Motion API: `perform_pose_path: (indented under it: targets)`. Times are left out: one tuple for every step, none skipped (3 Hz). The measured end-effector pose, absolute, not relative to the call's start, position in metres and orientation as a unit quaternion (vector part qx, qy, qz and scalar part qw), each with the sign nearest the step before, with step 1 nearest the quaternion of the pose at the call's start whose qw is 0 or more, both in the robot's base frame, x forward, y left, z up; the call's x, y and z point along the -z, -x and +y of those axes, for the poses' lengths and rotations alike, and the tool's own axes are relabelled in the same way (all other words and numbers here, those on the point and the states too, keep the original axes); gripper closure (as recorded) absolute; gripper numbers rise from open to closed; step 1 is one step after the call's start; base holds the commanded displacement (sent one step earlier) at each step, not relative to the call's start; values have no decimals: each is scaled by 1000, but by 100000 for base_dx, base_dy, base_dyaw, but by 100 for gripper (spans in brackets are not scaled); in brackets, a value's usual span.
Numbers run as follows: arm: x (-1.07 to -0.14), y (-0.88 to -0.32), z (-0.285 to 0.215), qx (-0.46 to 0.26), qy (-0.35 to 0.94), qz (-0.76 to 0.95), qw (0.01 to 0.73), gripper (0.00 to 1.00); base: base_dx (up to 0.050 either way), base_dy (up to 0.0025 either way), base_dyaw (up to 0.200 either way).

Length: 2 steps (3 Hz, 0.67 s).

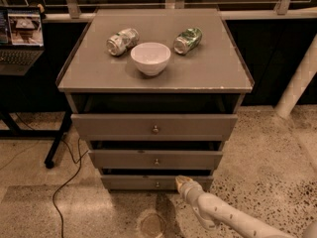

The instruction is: Open bottom drawer

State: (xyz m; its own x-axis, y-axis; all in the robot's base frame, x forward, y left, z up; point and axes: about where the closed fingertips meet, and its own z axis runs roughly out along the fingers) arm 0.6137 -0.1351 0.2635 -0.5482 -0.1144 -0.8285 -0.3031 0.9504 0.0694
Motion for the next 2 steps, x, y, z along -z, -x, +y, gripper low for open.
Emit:
perform_pose_path:
  targets:
    - [-246, -623, -145, -93, 102, 882, 450, 100, 0, 0, 0]
    - [-246, -624, -146, -93, 102, 882, 450, 100, 0, 0, 0]
